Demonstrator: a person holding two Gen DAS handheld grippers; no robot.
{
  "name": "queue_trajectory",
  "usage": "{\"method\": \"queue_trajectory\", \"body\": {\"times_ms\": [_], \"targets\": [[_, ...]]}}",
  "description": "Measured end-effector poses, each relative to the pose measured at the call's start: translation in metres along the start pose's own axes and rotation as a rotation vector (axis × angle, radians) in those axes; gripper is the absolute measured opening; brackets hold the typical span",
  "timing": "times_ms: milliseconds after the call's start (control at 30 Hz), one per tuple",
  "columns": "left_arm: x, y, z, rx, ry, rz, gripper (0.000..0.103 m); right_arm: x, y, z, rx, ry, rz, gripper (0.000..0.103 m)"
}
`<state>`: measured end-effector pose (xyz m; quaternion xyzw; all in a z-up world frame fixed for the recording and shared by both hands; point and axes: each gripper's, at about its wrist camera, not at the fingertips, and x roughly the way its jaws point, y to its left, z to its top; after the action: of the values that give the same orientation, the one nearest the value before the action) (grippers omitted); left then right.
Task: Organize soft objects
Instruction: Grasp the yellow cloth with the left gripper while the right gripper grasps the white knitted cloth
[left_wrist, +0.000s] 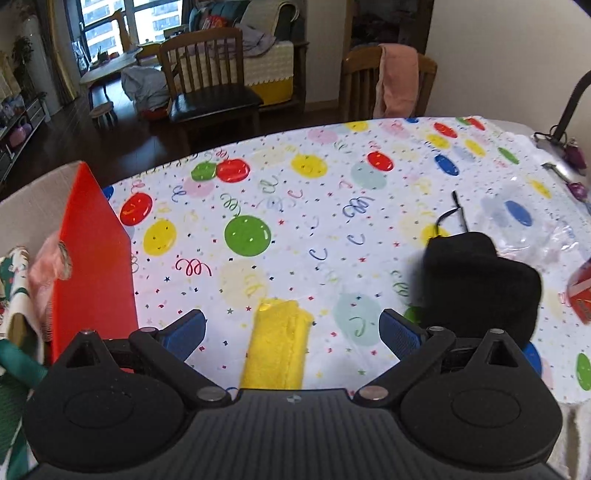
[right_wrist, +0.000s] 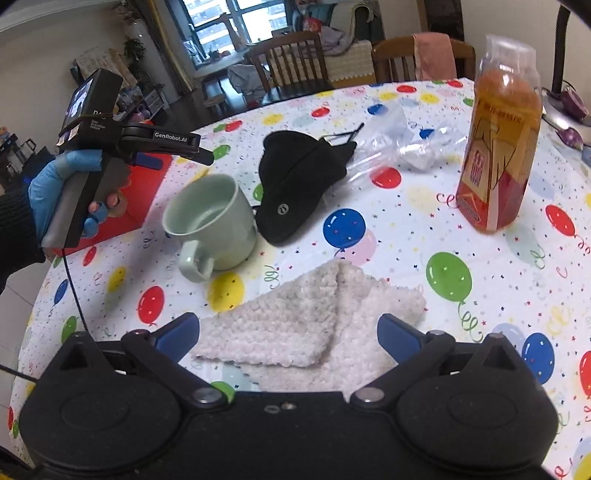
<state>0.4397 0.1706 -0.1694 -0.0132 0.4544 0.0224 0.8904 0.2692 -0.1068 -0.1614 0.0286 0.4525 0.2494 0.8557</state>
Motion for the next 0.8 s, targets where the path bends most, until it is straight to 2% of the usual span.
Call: {"method": "queue_trajectory", "body": {"times_ms": [233,500,767,800], "targets": [[0.025,0.003,-0.005,0.010,0.031,0.038,0.101,0.021,-0.005,0.004,0.039,0.028,-0.031,0.103],[0.036,0.005,-0.014,0.012,0.037,0.057,0.100,0.047,-0.004,0.004,0.046,0.053,-0.091,0.103],[0.040,0.003,-0.026,0.002,0.040,0.035,0.090,0.064,0.012,0.000,-0.027,0.069,-0.158,0.103],[0.040,0.003,-0.026,-0.004,0.039,0.032,0.086,0.066,0.014,-0.001,-0.036,0.074,-0.164,0.103]]}}
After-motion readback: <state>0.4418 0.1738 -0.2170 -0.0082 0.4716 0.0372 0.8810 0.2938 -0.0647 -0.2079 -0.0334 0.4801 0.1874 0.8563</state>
